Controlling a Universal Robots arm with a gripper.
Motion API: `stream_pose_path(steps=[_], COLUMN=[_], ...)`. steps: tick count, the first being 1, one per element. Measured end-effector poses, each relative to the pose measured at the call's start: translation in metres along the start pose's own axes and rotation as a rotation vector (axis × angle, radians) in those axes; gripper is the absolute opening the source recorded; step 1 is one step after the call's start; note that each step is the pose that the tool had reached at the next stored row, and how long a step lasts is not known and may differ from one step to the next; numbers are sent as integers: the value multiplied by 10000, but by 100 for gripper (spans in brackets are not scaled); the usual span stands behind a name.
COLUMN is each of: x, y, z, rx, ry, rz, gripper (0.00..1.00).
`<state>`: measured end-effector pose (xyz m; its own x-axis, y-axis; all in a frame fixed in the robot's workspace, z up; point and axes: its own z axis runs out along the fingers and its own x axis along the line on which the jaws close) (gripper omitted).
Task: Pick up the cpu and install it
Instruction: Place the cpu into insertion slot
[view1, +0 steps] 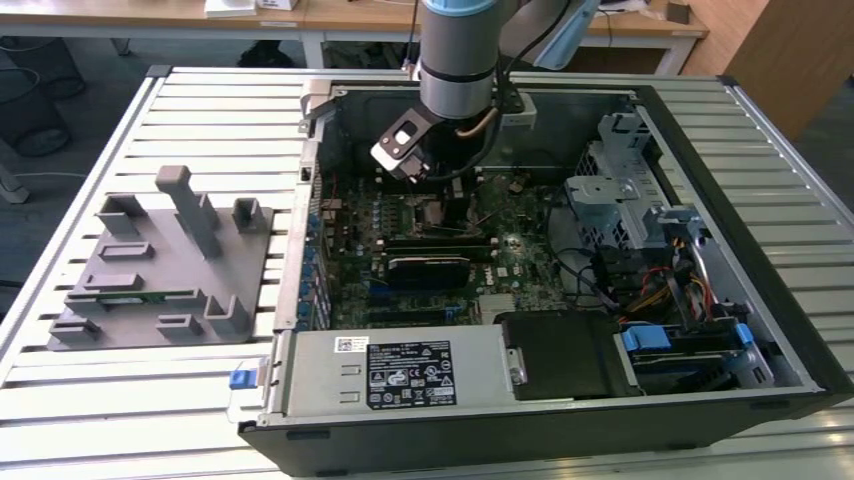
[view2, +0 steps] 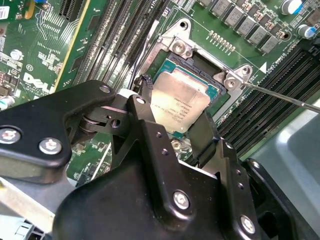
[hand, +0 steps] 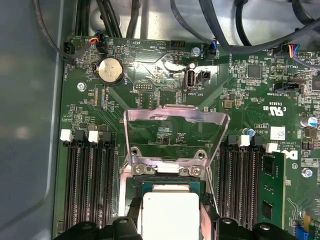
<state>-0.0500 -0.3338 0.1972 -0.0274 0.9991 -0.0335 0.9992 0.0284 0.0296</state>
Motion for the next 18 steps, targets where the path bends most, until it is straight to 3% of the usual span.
stream_pose_path(steps=[18], x=[16], y=[-1], z=[31], rx=[3], ry=[-1], rz=[98], gripper=[54])
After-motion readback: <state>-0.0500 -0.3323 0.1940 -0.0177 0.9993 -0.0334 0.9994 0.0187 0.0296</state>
